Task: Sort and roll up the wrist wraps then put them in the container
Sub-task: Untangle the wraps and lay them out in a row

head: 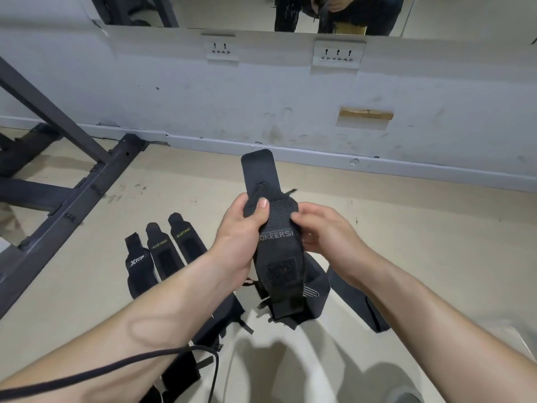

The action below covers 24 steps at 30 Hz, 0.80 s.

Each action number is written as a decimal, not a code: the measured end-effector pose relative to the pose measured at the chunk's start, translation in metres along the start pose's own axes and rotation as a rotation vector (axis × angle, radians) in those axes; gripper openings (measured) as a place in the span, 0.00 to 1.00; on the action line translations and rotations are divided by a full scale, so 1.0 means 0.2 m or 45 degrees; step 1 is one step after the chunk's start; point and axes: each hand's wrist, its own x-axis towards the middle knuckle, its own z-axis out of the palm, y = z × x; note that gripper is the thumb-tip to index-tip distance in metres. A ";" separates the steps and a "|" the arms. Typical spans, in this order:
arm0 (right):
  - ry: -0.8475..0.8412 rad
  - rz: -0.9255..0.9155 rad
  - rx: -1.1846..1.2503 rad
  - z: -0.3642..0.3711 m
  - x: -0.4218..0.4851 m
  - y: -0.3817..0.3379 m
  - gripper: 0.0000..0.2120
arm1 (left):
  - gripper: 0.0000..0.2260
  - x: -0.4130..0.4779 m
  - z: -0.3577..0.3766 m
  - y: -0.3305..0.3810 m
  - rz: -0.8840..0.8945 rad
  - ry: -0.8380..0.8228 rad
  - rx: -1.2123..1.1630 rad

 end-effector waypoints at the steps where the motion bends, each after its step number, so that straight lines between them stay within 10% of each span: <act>1: -0.043 -0.016 -0.035 0.00 -0.01 0.00 0.07 | 0.09 0.00 0.00 0.00 0.002 0.001 0.003; 9: -0.029 -0.083 -0.068 0.00 -0.03 0.02 0.14 | 0.06 -0.03 0.01 -0.01 0.095 0.105 0.065; 16: -0.006 -0.081 0.127 0.00 -0.06 0.03 0.18 | 0.28 0.00 -0.01 0.06 -0.082 0.071 -0.178; 24: 0.115 -0.098 0.181 0.02 -0.05 0.10 0.10 | 0.14 -0.01 0.04 0.08 -0.120 -0.127 0.003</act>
